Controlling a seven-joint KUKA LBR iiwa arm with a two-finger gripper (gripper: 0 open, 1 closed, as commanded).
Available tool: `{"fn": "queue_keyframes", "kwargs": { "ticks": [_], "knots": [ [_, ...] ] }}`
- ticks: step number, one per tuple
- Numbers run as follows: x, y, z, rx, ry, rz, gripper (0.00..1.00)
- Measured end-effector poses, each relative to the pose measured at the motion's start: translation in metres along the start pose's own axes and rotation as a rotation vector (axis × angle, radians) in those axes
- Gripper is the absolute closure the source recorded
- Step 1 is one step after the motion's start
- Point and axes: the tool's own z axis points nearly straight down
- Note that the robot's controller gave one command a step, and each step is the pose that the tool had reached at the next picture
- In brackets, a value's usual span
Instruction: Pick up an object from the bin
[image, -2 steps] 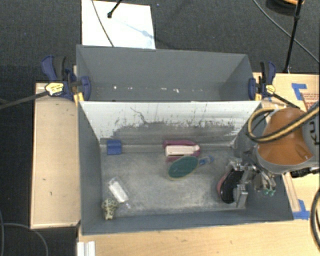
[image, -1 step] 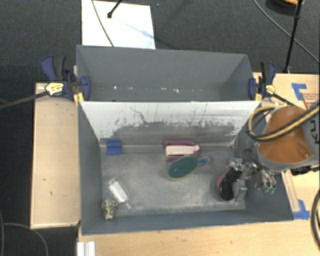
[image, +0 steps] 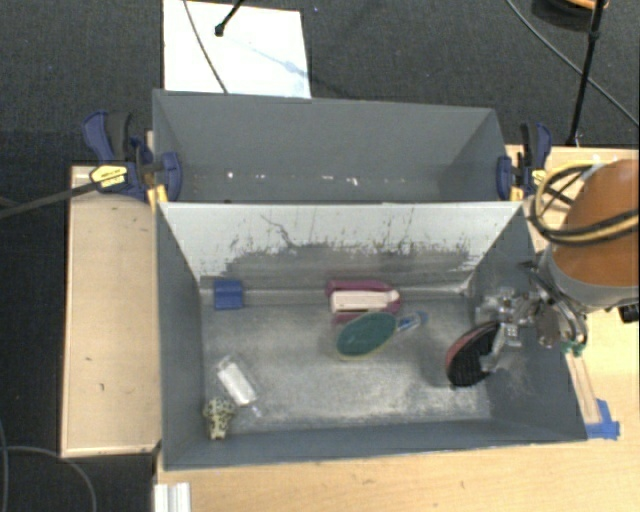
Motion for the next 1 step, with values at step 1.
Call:
{"fn": "queue_keyframes", "kwargs": {
  "ticks": [1],
  "knots": [
    [-0.0196,-0.0062,-0.1423,0.001,-0.002,-0.005,1.00]
  ]
}}
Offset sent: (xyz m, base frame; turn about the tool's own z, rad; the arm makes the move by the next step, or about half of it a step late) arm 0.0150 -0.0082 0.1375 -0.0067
